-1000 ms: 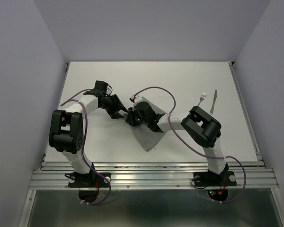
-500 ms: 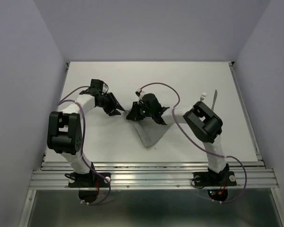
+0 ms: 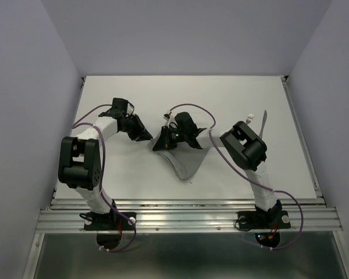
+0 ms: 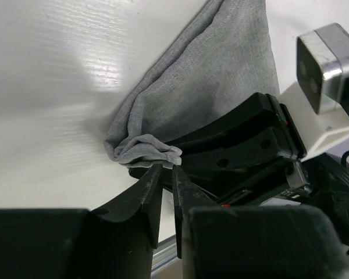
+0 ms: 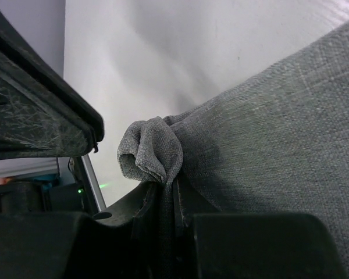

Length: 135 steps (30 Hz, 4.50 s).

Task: Fold the napkin into a case and place the utensils inside
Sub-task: Fold the 2/3-rectangle-folded napkin at the center of the board.

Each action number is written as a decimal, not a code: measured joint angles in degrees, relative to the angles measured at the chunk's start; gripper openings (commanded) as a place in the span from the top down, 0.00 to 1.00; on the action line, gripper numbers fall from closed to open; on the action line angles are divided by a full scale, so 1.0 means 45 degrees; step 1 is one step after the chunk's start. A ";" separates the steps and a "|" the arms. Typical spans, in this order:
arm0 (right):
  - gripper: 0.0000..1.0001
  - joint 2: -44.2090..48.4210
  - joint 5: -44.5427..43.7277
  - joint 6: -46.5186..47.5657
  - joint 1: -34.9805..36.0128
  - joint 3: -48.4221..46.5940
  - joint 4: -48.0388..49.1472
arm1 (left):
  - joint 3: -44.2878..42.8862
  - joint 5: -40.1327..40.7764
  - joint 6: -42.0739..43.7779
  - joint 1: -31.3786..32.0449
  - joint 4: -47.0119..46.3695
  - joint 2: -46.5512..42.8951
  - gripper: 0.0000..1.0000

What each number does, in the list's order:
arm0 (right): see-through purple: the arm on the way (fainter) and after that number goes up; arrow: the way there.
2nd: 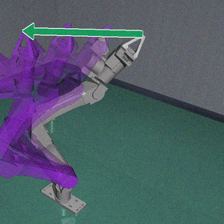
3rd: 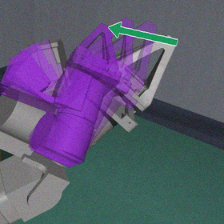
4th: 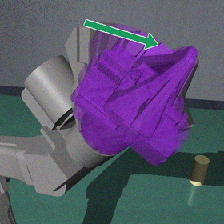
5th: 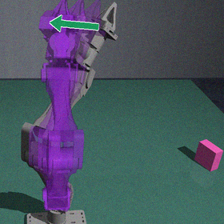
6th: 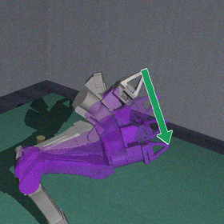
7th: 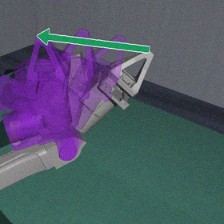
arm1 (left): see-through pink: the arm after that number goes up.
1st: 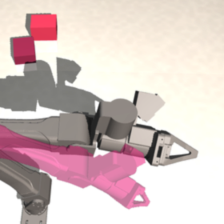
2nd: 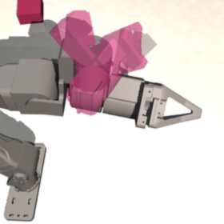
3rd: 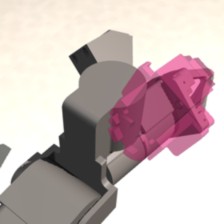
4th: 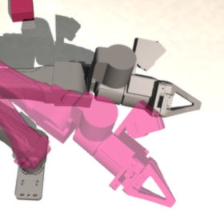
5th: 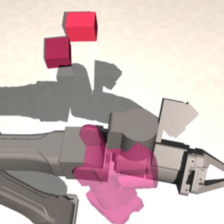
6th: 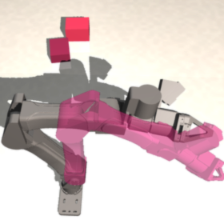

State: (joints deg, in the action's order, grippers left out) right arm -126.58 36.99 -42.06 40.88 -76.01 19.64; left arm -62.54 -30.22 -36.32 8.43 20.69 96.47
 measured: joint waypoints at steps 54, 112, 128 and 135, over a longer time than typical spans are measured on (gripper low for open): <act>0.28 0.1812 -0.1015 0.0986 -0.0413 0.0112 -0.2958 | -0.0695 0.0151 -0.0087 0.0826 0.0277 0.2676 1.00; 0.99 0.4794 -1.3780 0.7626 0.4813 0.2273 -0.6300 | -0.0699 -0.0024 0.0175 0.0772 0.0291 0.2730 1.00; 0.68 0.4789 -1.2959 0.7193 0.3565 0.2273 -0.6271 | -0.0704 -0.0039 0.0301 0.0772 0.0291 0.2730 1.00; 0.60 0.4794 -1.2245 0.6654 0.2662 0.2273 -0.6353 | -0.0704 -0.0044 0.0311 0.0772 0.0291 0.2730 1.00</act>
State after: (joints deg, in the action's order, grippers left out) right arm -105.01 -18.11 -12.12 52.86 -65.78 -8.95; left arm -65.71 -30.41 -34.92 11.90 22.00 108.75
